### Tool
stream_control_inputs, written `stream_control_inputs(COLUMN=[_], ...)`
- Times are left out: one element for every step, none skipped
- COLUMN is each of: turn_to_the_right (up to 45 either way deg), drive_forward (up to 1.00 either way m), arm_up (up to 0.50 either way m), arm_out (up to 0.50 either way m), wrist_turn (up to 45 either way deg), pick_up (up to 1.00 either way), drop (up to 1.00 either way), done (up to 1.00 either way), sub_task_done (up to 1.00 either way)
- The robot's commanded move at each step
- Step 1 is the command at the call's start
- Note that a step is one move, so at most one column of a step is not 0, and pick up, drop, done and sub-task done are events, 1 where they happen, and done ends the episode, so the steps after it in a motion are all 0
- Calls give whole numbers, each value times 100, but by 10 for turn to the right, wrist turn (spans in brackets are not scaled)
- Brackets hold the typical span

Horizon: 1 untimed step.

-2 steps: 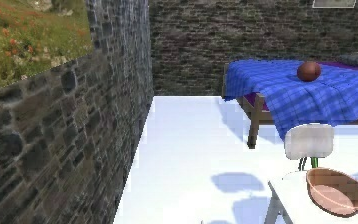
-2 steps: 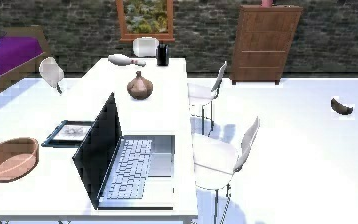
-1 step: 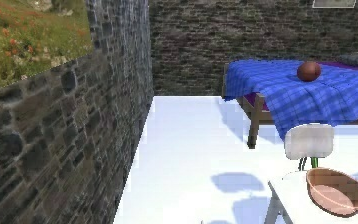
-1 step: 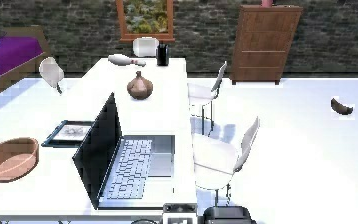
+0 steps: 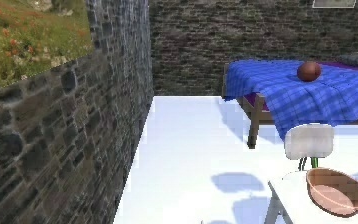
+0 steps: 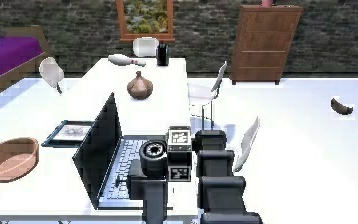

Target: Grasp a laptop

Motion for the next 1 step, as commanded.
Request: stream_control_inputs(turn_to_the_right=[0], drive_forward=[0], arm_up=[0], arm_out=[0], wrist_turn=[450], pick_up=[0], drop=[0], done=[0], sub_task_done=[0])
